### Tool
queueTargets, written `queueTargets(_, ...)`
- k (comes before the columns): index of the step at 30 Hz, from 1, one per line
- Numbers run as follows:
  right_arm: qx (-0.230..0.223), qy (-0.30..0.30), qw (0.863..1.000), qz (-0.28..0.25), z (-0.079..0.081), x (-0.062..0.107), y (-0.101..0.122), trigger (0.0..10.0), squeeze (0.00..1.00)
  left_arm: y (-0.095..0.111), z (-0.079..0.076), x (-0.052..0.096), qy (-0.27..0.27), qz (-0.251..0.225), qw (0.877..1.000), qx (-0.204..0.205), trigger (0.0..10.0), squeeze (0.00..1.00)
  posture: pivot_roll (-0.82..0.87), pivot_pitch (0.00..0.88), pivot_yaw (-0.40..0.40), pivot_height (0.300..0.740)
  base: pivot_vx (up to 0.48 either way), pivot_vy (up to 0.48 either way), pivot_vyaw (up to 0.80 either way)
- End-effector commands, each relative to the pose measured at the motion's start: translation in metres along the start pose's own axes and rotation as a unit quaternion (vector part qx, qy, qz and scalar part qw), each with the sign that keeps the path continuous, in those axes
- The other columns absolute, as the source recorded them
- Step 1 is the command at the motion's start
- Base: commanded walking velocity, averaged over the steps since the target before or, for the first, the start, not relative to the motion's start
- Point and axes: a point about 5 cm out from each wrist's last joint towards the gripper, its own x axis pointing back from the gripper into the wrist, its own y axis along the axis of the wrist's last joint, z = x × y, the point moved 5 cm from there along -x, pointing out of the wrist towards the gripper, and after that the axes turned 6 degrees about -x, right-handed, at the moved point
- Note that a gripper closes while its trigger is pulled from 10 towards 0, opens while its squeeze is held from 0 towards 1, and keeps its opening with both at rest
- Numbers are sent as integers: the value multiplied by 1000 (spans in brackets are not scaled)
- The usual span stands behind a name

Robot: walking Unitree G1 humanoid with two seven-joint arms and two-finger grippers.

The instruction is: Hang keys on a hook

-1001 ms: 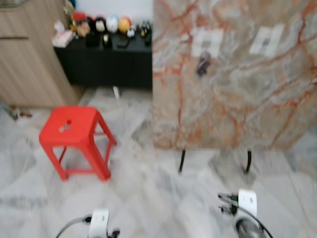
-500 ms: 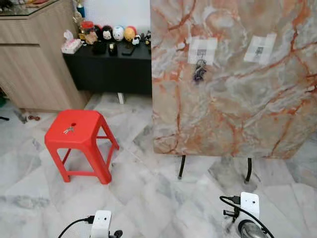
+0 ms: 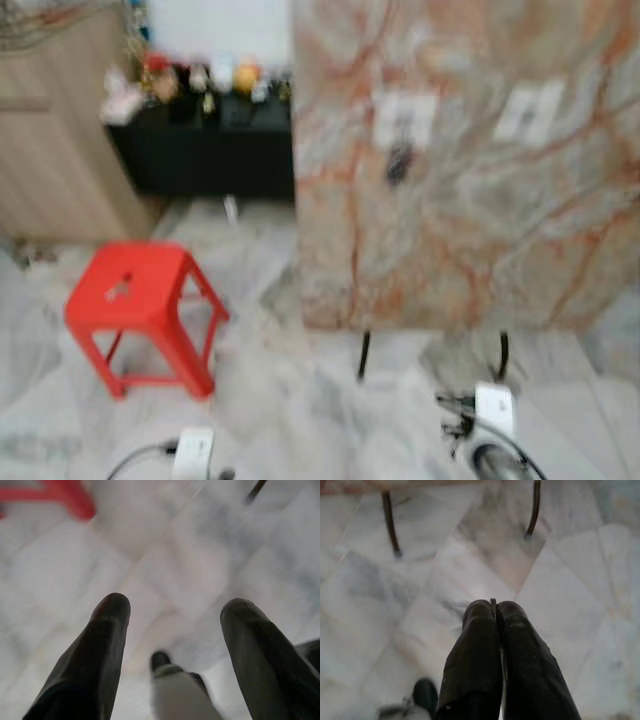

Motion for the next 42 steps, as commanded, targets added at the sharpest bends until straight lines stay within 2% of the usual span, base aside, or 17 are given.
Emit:
queueTargets(1,-4,27,999,-26,22,-2,17,10000,0,-19,14,5,14,27,999,-11,10000,0,-84,0,-35,740,341,0,0)
queueTargets(14,-15,25,999,-24,22,-1,15,10000,0,-20,14,5,13,28,999,-13,10000,0,-84,0,-33,740,341,0,0)
queueTargets(21,-18,26,999,-26,23,-1,16,10000,0,-20,16,5,15,28,999,-15,10000,0,-82,0,-32,740,332,0,-768)
queueTargets(29,-22,23,999,-37,22,-1,19,10000,0,-19,16,5,19,27,999,-13,10000,0,-77,0,-32,740,0,0,0)
queueTargets(37,-45,19,996,-79,22,1,29,10000,0,-19,18,6,20,28,999,-13,10000,0,-95,0,-25,740,0,0,0)
queueTargets(42,-52,19,995,-81,22,1,29,10000,0,-18,18,5,19,25,999,-22,10000,0,-90,6,-25,740,0,-74,0)
